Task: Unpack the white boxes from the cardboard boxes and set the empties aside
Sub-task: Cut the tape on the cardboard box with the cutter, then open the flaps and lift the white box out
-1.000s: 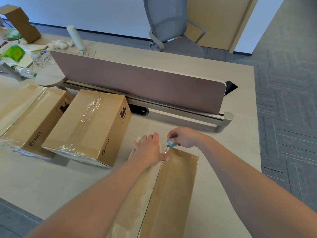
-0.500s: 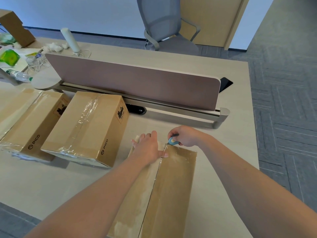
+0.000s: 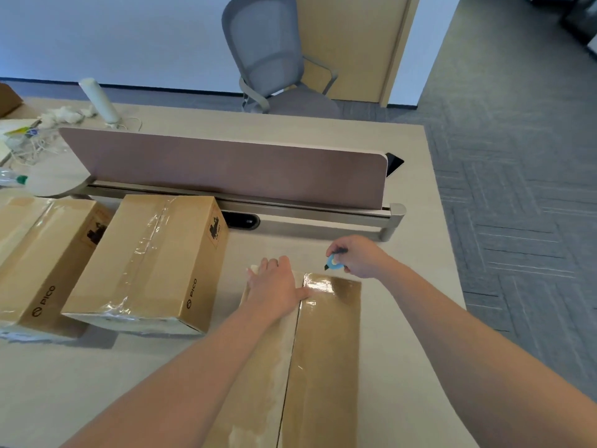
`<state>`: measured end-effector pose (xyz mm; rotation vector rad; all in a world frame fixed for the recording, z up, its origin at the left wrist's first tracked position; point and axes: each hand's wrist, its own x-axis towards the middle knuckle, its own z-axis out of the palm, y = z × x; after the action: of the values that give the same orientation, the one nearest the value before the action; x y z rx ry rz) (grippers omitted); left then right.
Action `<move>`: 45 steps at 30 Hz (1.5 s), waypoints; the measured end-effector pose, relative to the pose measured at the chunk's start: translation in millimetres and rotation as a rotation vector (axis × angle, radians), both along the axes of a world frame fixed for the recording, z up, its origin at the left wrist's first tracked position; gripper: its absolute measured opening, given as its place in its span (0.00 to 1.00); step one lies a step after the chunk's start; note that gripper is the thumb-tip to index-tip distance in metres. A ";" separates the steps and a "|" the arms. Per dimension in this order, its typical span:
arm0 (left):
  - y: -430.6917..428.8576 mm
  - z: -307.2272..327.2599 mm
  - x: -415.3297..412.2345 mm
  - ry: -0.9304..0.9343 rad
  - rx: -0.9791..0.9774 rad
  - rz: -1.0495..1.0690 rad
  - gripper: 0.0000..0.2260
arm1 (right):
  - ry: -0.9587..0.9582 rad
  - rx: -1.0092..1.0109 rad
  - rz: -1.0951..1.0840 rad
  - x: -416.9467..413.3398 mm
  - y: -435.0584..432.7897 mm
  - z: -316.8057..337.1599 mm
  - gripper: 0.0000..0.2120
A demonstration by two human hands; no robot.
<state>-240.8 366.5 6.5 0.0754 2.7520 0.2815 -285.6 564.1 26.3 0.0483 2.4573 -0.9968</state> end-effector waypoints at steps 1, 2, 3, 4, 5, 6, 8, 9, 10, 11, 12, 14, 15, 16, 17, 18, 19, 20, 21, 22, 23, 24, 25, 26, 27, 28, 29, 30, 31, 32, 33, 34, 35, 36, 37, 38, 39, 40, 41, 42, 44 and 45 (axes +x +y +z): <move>-0.4 3.0 3.3 0.034 0.017 -0.023 0.32 | 0.010 -0.079 -0.108 8.9 -0.5 4.2 0.08; -0.7 7.4 7.7 0.069 0.055 -0.044 0.30 | 0.024 -0.138 -0.190 19.2 -1.8 10.3 0.07; -1.3 12.7 12.6 0.097 0.114 -0.060 0.28 | 0.046 -0.165 -0.247 30.2 -3.2 16.5 0.06; -1.9 19.5 17.8 0.105 0.188 -0.067 0.25 | 0.081 -0.166 -0.288 42.2 -4.3 23.2 0.05; -2.8 27.2 23.9 0.097 0.264 -0.069 0.23 | 0.120 -0.153 -0.322 54.4 -5.2 28.9 0.05; -4.3 35.0 30.9 0.083 0.332 -0.076 0.20 | 0.161 -0.139 -0.358 68.3 -5.9 34.9 0.05; -5.9 47.0 44.9 0.074 0.424 -0.102 0.15 | 0.199 -0.140 -0.444 97.9 -6.4 44.6 0.05; -5.9 51.8 52.3 0.068 0.462 -0.114 0.13 | 0.206 -0.153 -0.493 113.1 -6.1 47.8 0.06; -4.9 55.3 60.1 0.051 0.499 -0.125 0.10 | 0.211 -0.163 -0.543 129.2 -5.9 50.3 0.07; -2.5 57.9 68.0 0.021 0.534 -0.137 0.08 | 0.212 -0.173 -0.596 145.5 -5.5 52.2 0.07; 1.4 58.5 76.3 -0.020 0.565 -0.156 0.07 | 0.210 -0.184 -0.651 162.8 -4.8 53.7 0.07; 11.5 55.9 93.9 -0.122 0.613 -0.191 0.07 | 0.184 -0.191 -0.751 197.2 -0.6 52.4 0.04; 17.2 54.6 103.3 -0.170 0.638 -0.202 0.08 | 0.165 -0.198 -0.793 214.2 2.9 49.9 0.04; 23.7 52.2 112.2 -0.206 0.660 -0.218 0.08 | 0.148 -0.213 -0.833 231.2 8.0 46.2 0.05; 30.8 50.4 120.9 -0.230 0.673 -0.236 0.08 | 0.134 -0.235 -0.870 247.5 13.7 42.7 0.06; 37.9 48.4 129.3 -0.246 0.681 -0.252 0.09 | 0.122 -0.249 -0.903 262.7 19.9 40.2 0.07; 45.4 48.3 138.4 -0.254 0.681 -0.271 0.09 | 0.112 -0.257 -0.936 276.7 26.5 37.5 0.08; 53.1 48.3 147.3 -0.254 0.677 -0.289 0.10 | 0.097 -0.268 -0.973 289.6 32.9 35.1 0.09; 60.8 48.1 156.0 -0.254 0.675 -0.302 0.10 | 0.083 -0.282 -1.010 300.6 39.3 31.9 0.09; 69.0 46.2 164.0 -0.257 0.675 -0.313 0.10 | 0.066 -0.297 -1.045 310.5 45.3 27.9 0.09; 77.8 44.3 171.9 -0.270 0.666 -0.322 0.10 | 0.049 -0.315 -1.077 319.0 51.1 22.8 0.08; 87.4 41.9 179.5 -0.285 0.656 -0.335 0.10 | 0.027 -0.331 -1.104 326.7 56.9 17.1 0.08; 97.1 38.6 186.1 -0.304 0.643 -0.347 0.10 | 0.006 -0.348 -1.124 332.8 62.7 10.5 0.09; 107.3 34.0 191.8 -0.324 0.632 -0.357 0.10 | -0.016 -0.356 -1.136 338.0 68.8 3.5 0.10; 117.4 29.6 197.0 -0.340 0.619 -0.357 0.10 | -0.033 -0.356 -1.144 342.2 75.3 -4.8 0.10; 127.0 24.7 201.6 -0.344 0.608 -0.352 0.11 | -0.050 -0.335 -1.142 345.3 82.3 -13.2 0.11; 136.2 19.8 206.2 -0.344 0.590 -0.334 0.11 | -0.065 -0.290 -1.123 347.8 89.2 -22.3 0.11; 144.3 13.8 210.9 -0.341 0.575 -0.309 0.12 | -0.083 -0.220 -1.079 349.6 95.9 -31.9 0.11; 151.7 6.8 215.2 -0.342 0.558 -0.280 0.12 | -0.097 -0.148 -1.027 350.8 102.2 -42.1 0.12; 158.4 -0.8 219.7 -0.343 0.537 -0.258 0.12 | -0.106 -0.089 -0.978 352.0 107.7 -51.9 0.13; 164.1 -8.2 224.7 -0.346 0.516 -0.238 0.12 | -0.115 -0.051 -0.934 353.0 111.6 -61.6 0.13; 168.2 -16.3 229.4 -0.346 0.501 -0.216 0.11 | -0.133 -0.034 -0.895 353.5 114.4 -71.9 0.13; 170.7 -24.8 233.6 -0.349 0.493 -0.184 0.10 | -0.154 -0.019 -0.859 353.3 115.7 -82.3 0.13; 172.3 -32.9 237.4 -0.348 0.487 -0.153 0.10 | -0.178 0.006 -0.817 353.3 115.8 -92.4 0.12; 173.1 -41.0 241.0 -0.345 0.479 -0.122 0.09 | -0.197 0.040 -0.759 353.4 115.8 -102.9 0.12; 173.5 -48.5 244.8 -0.339 0.466 -0.094 0.08 | -0.214 0.076 -0.695 353.3 115.5 -112.0 0.11; 173.7 -54.9 248.6 -0.338 0.452 -0.065 0.07 | -0.224 0.105 -0.639 353.1 114.7 -118.1 0.10; 173.7 -60.9 252.1 -0.342 0.437 -0.039 0.06 | -0.227 0.123 -0.604 352.4 113.9 -122.9 0.08; 174.0 -66.6 254.9 -0.346 0.423 -0.023 0.05 | -0.228 0.139 -0.581 351.3 113.9 -128.8 0.06; 174.5 -71.2 257.5 -0.346 0.410 -0.016 0.05 | -0.229 0.152 -0.571 350.3 113.9 -134.0 0.05; 174.7 -78.0 262.0 -0.350 0.393 0.005 0.07 | -0.227 0.176 -0.563 348.5 113.1 -143.0 0.07; 174.5 -81.3 263.7 -0.352 0.389 0.021 0.08 | -0.229 0.190 -0.560 348.4 112.8 -145.7 0.09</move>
<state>22.9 541.0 -74.7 0.0889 2.3190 0.7561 62.8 676.8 -119.5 0.9028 2.3557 -0.9011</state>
